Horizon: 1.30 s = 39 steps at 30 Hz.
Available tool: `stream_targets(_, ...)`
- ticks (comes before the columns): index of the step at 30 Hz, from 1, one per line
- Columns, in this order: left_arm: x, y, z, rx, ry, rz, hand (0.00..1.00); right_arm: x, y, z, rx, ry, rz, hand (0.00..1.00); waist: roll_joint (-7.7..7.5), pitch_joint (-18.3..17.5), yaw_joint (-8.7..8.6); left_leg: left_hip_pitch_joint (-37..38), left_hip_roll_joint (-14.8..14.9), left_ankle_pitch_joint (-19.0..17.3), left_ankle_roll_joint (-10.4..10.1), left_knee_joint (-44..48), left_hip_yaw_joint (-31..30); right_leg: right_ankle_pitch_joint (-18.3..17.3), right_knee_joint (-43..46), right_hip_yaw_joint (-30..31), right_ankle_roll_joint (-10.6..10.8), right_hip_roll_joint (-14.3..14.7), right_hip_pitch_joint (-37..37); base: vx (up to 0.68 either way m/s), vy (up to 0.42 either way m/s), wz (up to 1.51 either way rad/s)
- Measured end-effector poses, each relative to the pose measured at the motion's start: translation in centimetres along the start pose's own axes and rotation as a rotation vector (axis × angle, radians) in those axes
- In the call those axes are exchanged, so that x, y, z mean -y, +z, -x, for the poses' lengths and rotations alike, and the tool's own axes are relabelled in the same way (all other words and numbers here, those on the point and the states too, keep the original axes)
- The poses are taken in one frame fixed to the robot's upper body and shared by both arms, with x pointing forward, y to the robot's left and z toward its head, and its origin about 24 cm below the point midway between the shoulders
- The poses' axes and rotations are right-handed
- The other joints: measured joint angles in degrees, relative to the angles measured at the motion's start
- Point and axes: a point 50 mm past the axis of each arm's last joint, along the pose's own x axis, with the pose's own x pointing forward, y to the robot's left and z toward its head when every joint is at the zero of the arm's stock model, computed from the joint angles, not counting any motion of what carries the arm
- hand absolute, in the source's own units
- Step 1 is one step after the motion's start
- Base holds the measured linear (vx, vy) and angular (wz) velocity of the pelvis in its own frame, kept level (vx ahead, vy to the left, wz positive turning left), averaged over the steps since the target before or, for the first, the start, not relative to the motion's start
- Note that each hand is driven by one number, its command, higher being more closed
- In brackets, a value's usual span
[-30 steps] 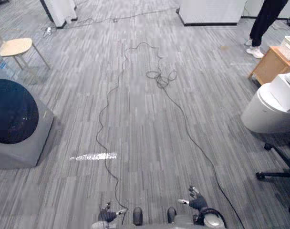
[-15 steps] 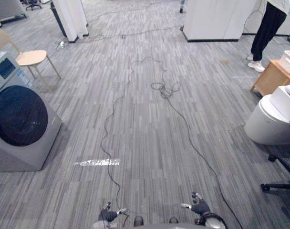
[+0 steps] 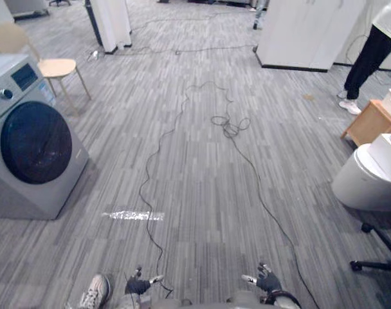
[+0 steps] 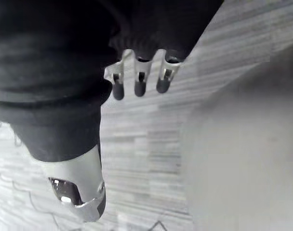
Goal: Organize washtable
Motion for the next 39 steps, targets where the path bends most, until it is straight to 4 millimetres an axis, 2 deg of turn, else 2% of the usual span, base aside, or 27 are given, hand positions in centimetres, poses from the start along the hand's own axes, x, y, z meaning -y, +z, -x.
stream_targets(4,0.3,0.5,-0.3,0.002,-0.012,-0.015,0.00,0.1,1.0,-0.3,0.033,0.000,-0.007,0.00,0.76,1.52,-0.92,1.62,2.77,-2.19,-1.20,-0.70,-0.47,0.97,-5.81,-2.69,-0.72,4.28,-5.17,0.23,0.028,-0.11)
stream_targets(8,0.5,0.2,-0.2,-0.003,-0.018,-0.012,0.00,0.0,1.3,-0.2,0.050,0.002,-0.015,0.00,0.97,1.37,-2.59,3.28,2.59,-6.94,-4.64,1.04,-4.67,2.67,-8.84,-2.78,-2.77,4.64,-5.04,0.34,-0.072,0.63)
stream_targets(9,0.5,0.2,-0.1,-0.001,-0.011,0.003,0.00,0.0,1.2,-0.1,0.050,0.002,-0.015,0.00,1.04,1.22,-2.16,4.07,3.35,-9.39,-8.17,5.00,-5.18,3.69,-9.67,-2.92,-4.43,5.53,-3.03,0.56,-0.149,0.93)
stream_targets(10,0.6,0.4,-0.2,0.006,-0.001,0.037,0.00,0.0,1.2,0.0,0.063,0.001,-0.014,0.00,2.04,1.72,-1.79,-1.11,3.85,-10.42,-9.69,19.15,-4.65,6.37,-10.02,-3.87,-7.32,6.32,-0.53,0.55,-0.161,0.76)
stream_targets(11,0.9,0.6,-0.1,0.017,-0.004,0.059,0.00,0.4,1.5,0.1,0.077,-0.004,0.000,0.00,3.28,2.03,-1.46,-4.36,4.92,-9.48,-11.07,27.27,-3.64,6.20,-10.48,-4.59,-7.71,7.47,0.90,0.68,-0.179,0.40)
stream_targets(12,1.3,0.8,0.2,0.038,-0.003,0.098,0.00,0.7,1.9,0.2,0.097,-0.008,0.015,0.00,4.30,2.42,-0.22,-9.66,7.60,-3.51,-12.36,40.72,-1.03,4.65,-12.31,-4.00,-9.37,9.11,4.90,0.56,-0.136,-0.20)
stream_targets(13,1.4,1.2,0.2,0.060,-0.002,0.115,0.00,0.9,2.1,0.1,0.103,-0.015,0.014,0.00,5.41,3.14,1.14,-12.56,10.44,-4.51,-11.46,47.54,1.56,3.88,-13.75,-2.57,-10.54,10.41,8.47,0.69,-0.127,-0.40)
stream_targets(17,1.6,1.8,0.1,0.086,-0.010,0.125,0.00,-1.0,2.7,0.0,0.122,0.034,-0.009,0.00,4.92,3.69,2.42,-18.23,12.00,-5.27,-10.36,45.65,6.42,2.06,-19.41,1.65,-12.71,10.22,17.38,0.56,-0.053,-0.48)
stream_targets(18,1.6,2.1,0.1,0.098,-0.008,0.133,0.00,-1.5,2.9,0.0,0.126,0.046,-0.012,0.00,4.75,3.80,2.59,-20.15,11.60,-5.47,-10.03,42.79,6.96,1.11,-20.82,2.29,-12.43,9.61,19.44,0.49,0.062,-0.22)
stream_targets(20,2.0,2.5,0.2,0.122,-0.025,0.137,0.00,-1.9,2.9,-0.1,0.123,0.060,-0.007,0.00,4.42,4.13,3.18,-23.58,8.02,-4.58,-10.34,26.47,6.07,-0.42,-22.97,3.10,-12.78,7.57,23.15,0.49,0.097,-0.23)
stream_targets(21,2.1,2.6,0.2,0.127,-0.027,0.136,0.00,-1.9,3.0,-0.2,0.119,0.060,-0.004,0.00,4.67,4.24,4.12,-24.11,6.74,-2.51,-11.91,15.96,5.04,-0.65,-23.17,4.12,-13.15,6.84,23.97,0.52,0.160,-0.60)
stream_targets(22,2.5,2.9,0.2,0.142,-0.037,0.152,0.00,-1.7,2.7,-0.4,0.099,0.057,0.011,0.00,5.80,4.36,5.48,-25.45,6.18,2.35,-12.35,5.21,3.21,-0.73,-23.94,6.15,-13.27,6.78,25.48,0.54,0.193,-0.73)
stream_targets(23,2.8,2.9,0.3,0.145,-0.044,0.157,0.00,-1.8,2.5,-0.5,0.084,0.059,0.021,0.00,5.80,4.34,5.80,-25.69,6.16,5.42,-10.91,5.17,3.20,-0.80,-24.06,6.97,-13.23,6.50,26.44,0.73,0.324,-0.78)
stream_targets(24,2.5,2.9,0.3,0.149,-0.042,0.145,0.00,-2.0,2.0,-0.5,0.061,0.065,0.031,0.00,4.76,3.81,5.83,-24.07,4.99,10.37,-7.02,5.04,3.45,-0.80,-22.37,8.00,-13.21,5.09,27.20,0.65,0.291,-0.47)
stream_targets(25,2.0,3.0,0.2,0.154,-0.031,0.136,0.00,-2.5,1.8,-0.4,0.055,0.075,0.027,0.00,3.56,3.38,5.53,-23.06,3.89,10.80,-6.05,5.05,3.85,-1.00,-18.57,8.67,-12.76,3.68,26.36,0.82,0.339,-0.37)
stream_targets(27,1.2,3.4,0.0,0.166,-0.017,0.122,0.00,-2.9,1.6,-0.3,0.055,0.083,0.028,0.00,0.97,3.34,5.08,-21.51,1.88,7.81,-1.92,8.41,5.20,0.06,-3.69,10.41,-7.69,2.53,21.10,0.61,0.223,-0.14)
stream_targets(28,0.9,3.7,-0.1,0.172,-0.016,0.101,0.00,-3.1,1.8,-0.3,0.062,0.087,0.032,0.00,-0.32,3.91,4.86,-18.40,0.54,4.58,-0.66,10.01,5.28,5.79,9.83,12.27,-0.81,2.59,16.82,0.51,0.164,0.06)
stream_targets(29,0.8,3.8,-0.2,0.176,-0.016,0.094,0.00,-3.1,1.9,-0.3,0.067,0.089,0.035,0.00,-0.90,4.08,4.54,-16.70,0.00,3.11,-0.24,10.30,5.20,9.34,15.80,12.64,2.16,2.87,14.86,0.62,0.183,0.29)
stream_targets(30,0.9,3.8,-0.2,0.166,-0.018,0.090,0.00,-3.1,2.3,-0.3,0.087,0.089,0.034,0.00,-1.08,4.52,3.63,-11.97,-0.87,0.00,0.32,10.93,4.51,9.08,27.65,11.37,0.97,2.47,10.96,0.60,0.178,0.30)
stream_targets(31,1.4,3.6,-0.2,0.152,-0.029,0.091,0.00,-2.8,2.6,-0.1,0.110,0.084,0.034,0.00,-0.47,5.12,3.57,-6.21,-0.96,-2.57,1.19,9.88,3.89,5.15,33.05,8.36,-1.97,2.00,7.52,0.71,0.221,0.26)
stream_targets(32,1.7,3.5,-0.2,0.147,-0.036,0.091,0.00,-2.6,2.7,0.0,0.124,0.082,0.033,0.00,0.69,5.49,3.60,-2.32,-0.70,-4.16,1.93,8.43,3.45,2.62,33.83,6.11,-2.83,2.04,4.28,0.70,0.198,0.11)
stream_targets(34,2.4,3.5,-0.1,0.145,-0.057,0.085,0.00,-2.4,3.2,0.3,0.160,0.087,0.031,0.00,1.20,5.38,3.52,3.30,0.33,-7.32,2.51,5.84,2.24,-1.11,30.22,2.47,-2.95,3.81,-2.78,0.56,0.115,0.13)
stream_targets(35,2.7,3.5,-0.1,0.143,-0.069,0.077,0.00,-2.4,3.5,0.4,0.180,0.088,0.028,0.00,1.18,5.32,2.80,5.61,0.79,-8.44,2.37,4.91,1.36,-2.00,25.45,0.45,-2.69,4.51,-6.12,0.57,0.046,0.37)
stream_targets(36,3.3,3.5,-0.2,0.138,-0.084,0.075,0.00,-2.3,3.9,0.3,0.198,0.085,0.030,0.00,1.11,5.35,1.81,8.69,1.31,-9.23,1.75,3.26,-0.03,-2.06,15.03,-2.45,-2.59,4.87,-8.78,0.60,0.032,0.50)
stream_targets(37,3.9,3.5,-0.2,0.128,-0.101,0.067,0.00,-2.0,4.0,0.3,0.202,0.078,0.037,0.00,0.98,5.30,1.66,12.07,1.42,-9.85,1.13,0.42,-1.01,0.62,3.32,-4.54,-3.26,5.10,-10.73,0.68,0.003,0.46)
stream_targets(38,4.2,3.4,-0.2,0.123,-0.110,0.058,0.00,-1.8,4.1,0.2,0.206,0.076,0.043,0.00,0.93,5.26,1.30,13.97,1.53,-9.96,0.82,-1.11,-1.68,3.02,-2.63,-5.41,-3.59,5.53,-11.37,0.74,-0.021,0.57)
stream_targets(39,4.6,3.2,-0.1,0.117,-0.127,0.036,0.00,-1.9,4.6,0.1,0.216,0.079,0.048,0.00,0.94,5.20,0.04,17.35,1.99,-10.54,-0.25,-3.25,-3.57,7.43,-12.98,-6.09,-4.53,5.56,-12.08,0.93,-0.061,0.80)
